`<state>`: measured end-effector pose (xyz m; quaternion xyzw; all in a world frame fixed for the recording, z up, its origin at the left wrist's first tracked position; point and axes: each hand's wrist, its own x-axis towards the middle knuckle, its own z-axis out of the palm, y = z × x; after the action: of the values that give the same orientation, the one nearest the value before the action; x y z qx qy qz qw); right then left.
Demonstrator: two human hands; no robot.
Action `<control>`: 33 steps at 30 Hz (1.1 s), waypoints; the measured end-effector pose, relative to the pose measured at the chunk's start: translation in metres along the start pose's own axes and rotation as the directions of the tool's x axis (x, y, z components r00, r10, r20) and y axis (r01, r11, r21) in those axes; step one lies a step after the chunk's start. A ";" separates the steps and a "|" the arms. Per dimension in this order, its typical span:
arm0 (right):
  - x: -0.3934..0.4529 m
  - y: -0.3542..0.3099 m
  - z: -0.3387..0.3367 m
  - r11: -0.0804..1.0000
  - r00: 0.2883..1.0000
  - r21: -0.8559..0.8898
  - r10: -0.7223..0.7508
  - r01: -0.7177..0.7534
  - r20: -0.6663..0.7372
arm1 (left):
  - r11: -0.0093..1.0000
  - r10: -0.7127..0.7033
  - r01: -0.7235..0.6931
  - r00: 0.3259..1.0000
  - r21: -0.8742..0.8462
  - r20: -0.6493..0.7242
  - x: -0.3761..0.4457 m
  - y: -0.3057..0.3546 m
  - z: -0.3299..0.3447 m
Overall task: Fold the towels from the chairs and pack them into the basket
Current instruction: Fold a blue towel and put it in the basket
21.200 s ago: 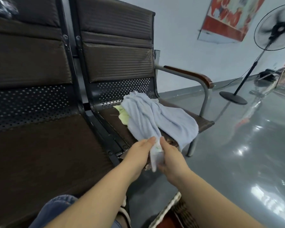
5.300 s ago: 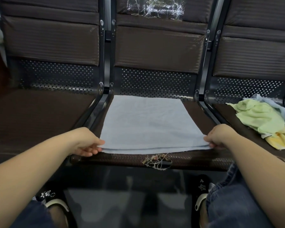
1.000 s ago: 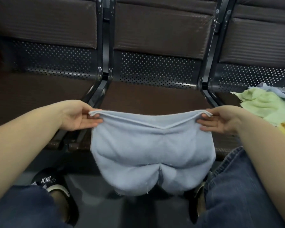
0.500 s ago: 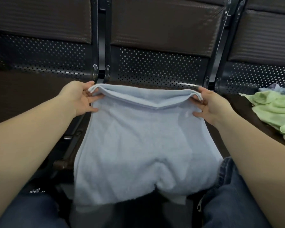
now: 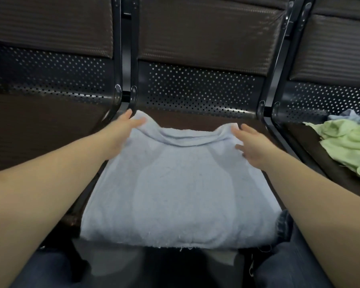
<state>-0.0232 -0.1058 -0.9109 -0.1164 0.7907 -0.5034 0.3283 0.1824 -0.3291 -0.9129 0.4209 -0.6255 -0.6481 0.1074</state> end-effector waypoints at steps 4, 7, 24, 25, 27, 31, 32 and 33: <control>-0.028 0.001 0.020 0.809 0.981 -0.556 -0.149 0.192 0.124 | 0.618 0.046 -0.112 0.993 0.778 0.107 -0.023 -0.015 0.030; -0.051 0.005 0.037 0.585 0.930 -0.727 -0.161 0.359 0.329 | 0.267 0.013 -0.271 0.960 0.925 0.278 -0.050 -0.029 0.050; -0.068 0.041 0.009 0.265 0.980 -0.944 -0.033 0.196 0.194 | 0.149 0.024 -0.155 0.988 0.977 0.153 -0.090 -0.069 -0.011; -0.071 0.039 0.014 0.261 0.972 -0.937 -0.060 0.234 0.226 | 0.143 0.050 -0.184 0.983 0.973 0.178 -0.091 -0.068 -0.006; -0.077 0.036 0.026 0.285 0.947 -0.903 -0.098 0.321 0.306 | 0.159 0.073 -0.252 0.967 0.955 0.243 -0.092 -0.064 0.007; -0.077 0.034 0.052 0.342 0.897 -0.830 -0.122 0.440 0.426 | 0.192 0.065 -0.371 0.929 0.909 0.365 -0.084 -0.053 0.038; -0.074 0.034 0.057 0.345 0.891 -0.823 -0.124 0.451 0.436 | 0.188 0.066 -0.392 0.920 0.901 0.386 -0.080 -0.050 0.047; -0.070 0.034 0.061 0.346 0.889 -0.820 -0.125 0.456 0.441 | 0.185 0.069 -0.409 0.912 0.893 0.404 -0.076 -0.048 0.056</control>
<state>0.0733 -0.0982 -0.9291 -0.4913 0.8395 -0.0182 0.2313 0.2100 -0.2294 -0.9325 0.1974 -0.9558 -0.1451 -0.1627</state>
